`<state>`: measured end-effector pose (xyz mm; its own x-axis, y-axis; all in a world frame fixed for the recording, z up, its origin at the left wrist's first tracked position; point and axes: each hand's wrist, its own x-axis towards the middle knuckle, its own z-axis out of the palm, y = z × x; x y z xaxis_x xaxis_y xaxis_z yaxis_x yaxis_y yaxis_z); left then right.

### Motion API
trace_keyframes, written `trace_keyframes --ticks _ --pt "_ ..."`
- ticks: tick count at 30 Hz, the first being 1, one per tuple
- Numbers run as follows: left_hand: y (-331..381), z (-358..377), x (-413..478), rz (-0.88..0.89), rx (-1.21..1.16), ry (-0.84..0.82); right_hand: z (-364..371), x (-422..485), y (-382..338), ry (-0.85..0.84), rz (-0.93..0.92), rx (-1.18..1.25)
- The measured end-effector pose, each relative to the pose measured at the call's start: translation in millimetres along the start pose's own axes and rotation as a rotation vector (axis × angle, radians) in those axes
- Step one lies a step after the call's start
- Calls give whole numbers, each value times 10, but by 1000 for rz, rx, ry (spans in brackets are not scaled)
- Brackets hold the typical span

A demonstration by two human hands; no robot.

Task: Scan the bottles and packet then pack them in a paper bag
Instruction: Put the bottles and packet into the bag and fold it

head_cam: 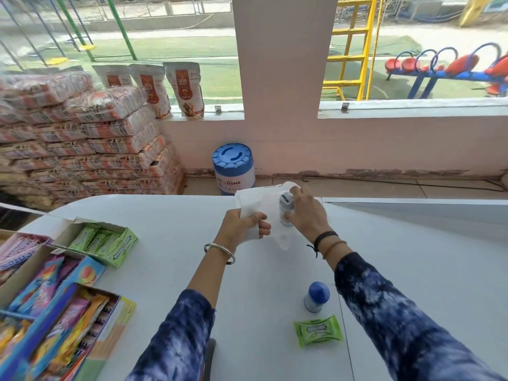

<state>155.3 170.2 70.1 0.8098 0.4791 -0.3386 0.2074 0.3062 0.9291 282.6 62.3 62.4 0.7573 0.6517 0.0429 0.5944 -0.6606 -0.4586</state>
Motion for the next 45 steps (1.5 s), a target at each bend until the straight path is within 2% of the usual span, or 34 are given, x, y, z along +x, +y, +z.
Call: trace_keyframes --ticks 6,11,12,15,17,20,25,28,31,34,38,42,43,45 --pt "-92 5 7 4 -44 45 164 74 60 -54 66 13" --pt "-160 -37 38 -14 -103 62 -199 -389 -11 -44 7 -9" --pt "-167 -47 34 -16 -125 71 -261 -551 -4 -94 28 -85" --pt "-220 -103 29 -15 -118 87 -270 -1012 52 -459 141 -335" --pt "-265 -140 8 -13 -84 99 -181 -1207 101 -589 173 -350" --pt "-290 -149 -24 -5 -50 119 -180 -1273 108 -488 193 -239" --pt "-296 -139 -57 6 -18 153 -339 -1072 -90 -14 114 201" --pt "-311 -131 -62 40 32 175 -133 -868 -272 120 32 304" --pt "-328 -158 -53 60 105 215 301 -690 -335 92 20 262" --pt "-359 -188 -64 51 68 235 621 -563 -304 64 -11 183" --pt "-390 -192 -63 48 62 225 691 -478 -268 -9 -1 63" --pt "-385 -171 -65 46 83 191 498 -735 -174 -78 -50 114" --pt "-372 -171 -65 51 81 181 408 -844 -119 -132 -36 65" --pt "-380 -166 -80 58 64 158 236 -1124 34 -365 14 -129"
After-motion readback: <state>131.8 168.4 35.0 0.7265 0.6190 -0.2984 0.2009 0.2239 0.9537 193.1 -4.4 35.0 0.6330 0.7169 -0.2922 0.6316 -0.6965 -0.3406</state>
